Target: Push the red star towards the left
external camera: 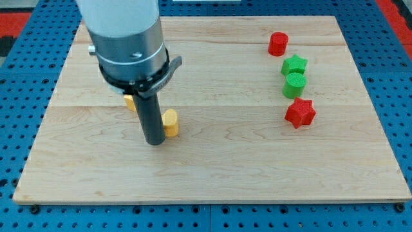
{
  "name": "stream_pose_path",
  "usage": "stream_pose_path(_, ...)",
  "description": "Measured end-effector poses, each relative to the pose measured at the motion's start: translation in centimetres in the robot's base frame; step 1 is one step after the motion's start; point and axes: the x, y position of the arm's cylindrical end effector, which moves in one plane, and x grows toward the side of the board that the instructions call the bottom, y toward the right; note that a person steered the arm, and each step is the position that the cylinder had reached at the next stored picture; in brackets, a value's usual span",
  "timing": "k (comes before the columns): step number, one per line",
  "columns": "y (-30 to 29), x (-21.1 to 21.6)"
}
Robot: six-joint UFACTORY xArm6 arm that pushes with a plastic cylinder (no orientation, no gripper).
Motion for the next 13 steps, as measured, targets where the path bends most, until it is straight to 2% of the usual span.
stream_pose_path(1,0.6,-2.6)
stream_pose_path(2,5.2,-2.7)
stream_pose_path(4,6.2,-8.2)
stream_pose_path(5,8.5,-6.8)
stream_pose_path(6,12.6,0.7)
stream_pose_path(7,21.7,3.8)
stream_pose_path(8,30.8,-0.3)
stream_pose_path(9,31.9,-1.4)
stream_pose_path(10,25.1,-1.6)
stream_pose_path(11,24.6,-2.3)
stream_pose_path(12,29.2,-3.4)
stream_pose_path(13,30.2,-6.2)
